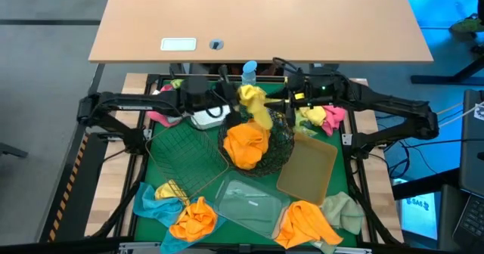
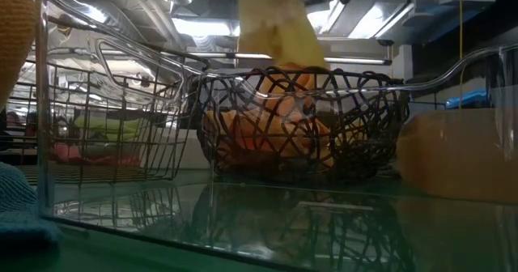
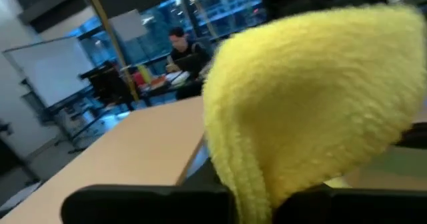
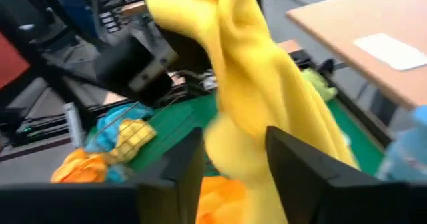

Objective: Sort microfiber towel by color & place in baskets
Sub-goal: Put the yellow towel into the white bin

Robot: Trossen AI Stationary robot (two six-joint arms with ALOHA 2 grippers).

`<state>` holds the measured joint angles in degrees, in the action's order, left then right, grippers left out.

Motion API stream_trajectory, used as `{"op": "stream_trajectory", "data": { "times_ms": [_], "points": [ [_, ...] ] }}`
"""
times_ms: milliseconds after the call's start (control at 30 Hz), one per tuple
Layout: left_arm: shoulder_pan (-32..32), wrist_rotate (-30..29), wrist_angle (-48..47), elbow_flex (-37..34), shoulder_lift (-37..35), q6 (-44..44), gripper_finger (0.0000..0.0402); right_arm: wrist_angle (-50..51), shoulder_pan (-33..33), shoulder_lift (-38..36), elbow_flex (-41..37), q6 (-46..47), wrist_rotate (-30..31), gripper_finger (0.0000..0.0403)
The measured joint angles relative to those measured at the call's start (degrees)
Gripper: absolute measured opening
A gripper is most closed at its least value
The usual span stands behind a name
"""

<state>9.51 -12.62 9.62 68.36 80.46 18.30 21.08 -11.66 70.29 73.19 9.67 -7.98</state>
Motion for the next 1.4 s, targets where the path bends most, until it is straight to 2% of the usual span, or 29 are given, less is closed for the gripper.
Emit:
{"op": "stream_trajectory", "data": {
  "times_ms": [167, 400, 700, 933, 1067, 1133, 1233, 1400],
  "points": [
    [3.36, -0.51, -5.93, 0.01, -5.66, -3.95, 0.0008, 0.37, -0.02, -1.22, 0.0, -0.98, 3.01, 0.0197],
    [9.82, -1.53, -17.46, 0.04, -11.15, -13.79, 0.0008, 5.56, 0.0, -1.67, 0.04, -1.13, 6.62, 0.02],
    [15.99, -3.26, -36.27, 0.04, -12.0, -23.52, 0.0008, 13.48, 0.0, -1.67, 0.04, -1.18, 10.51, 0.02],
    [16.36, -2.86, -45.72, 0.04, -11.9, -28.97, 0.0008, 16.03, 0.0, -1.67, 0.04, -1.19, 10.6, 0.02],
    [15.68, -2.57, -49.14, 0.03, -10.28, -33.74, 0.0008, 16.93, 0.0, -1.67, 0.04, -1.2, 10.6, 0.02],
    [14.84, -0.63, -49.48, 0.02, -9.23, -36.6, 0.0008, 16.96, 0.0, -1.67, 0.04, -1.2, 10.6, 0.02],
    [12.99, 3.86, -48.0, 0.0, -7.74, -37.09, 0.0008, 16.94, 0.0, -1.67, 0.04, -1.2, 10.6, 0.02],
    [9.63, 4.65, -43.08, -0.04, -7.3, -36.81, 0.0008, 16.97, 0.0, -1.67, 0.04, -1.22, 10.6, 0.02]
  ]
}}
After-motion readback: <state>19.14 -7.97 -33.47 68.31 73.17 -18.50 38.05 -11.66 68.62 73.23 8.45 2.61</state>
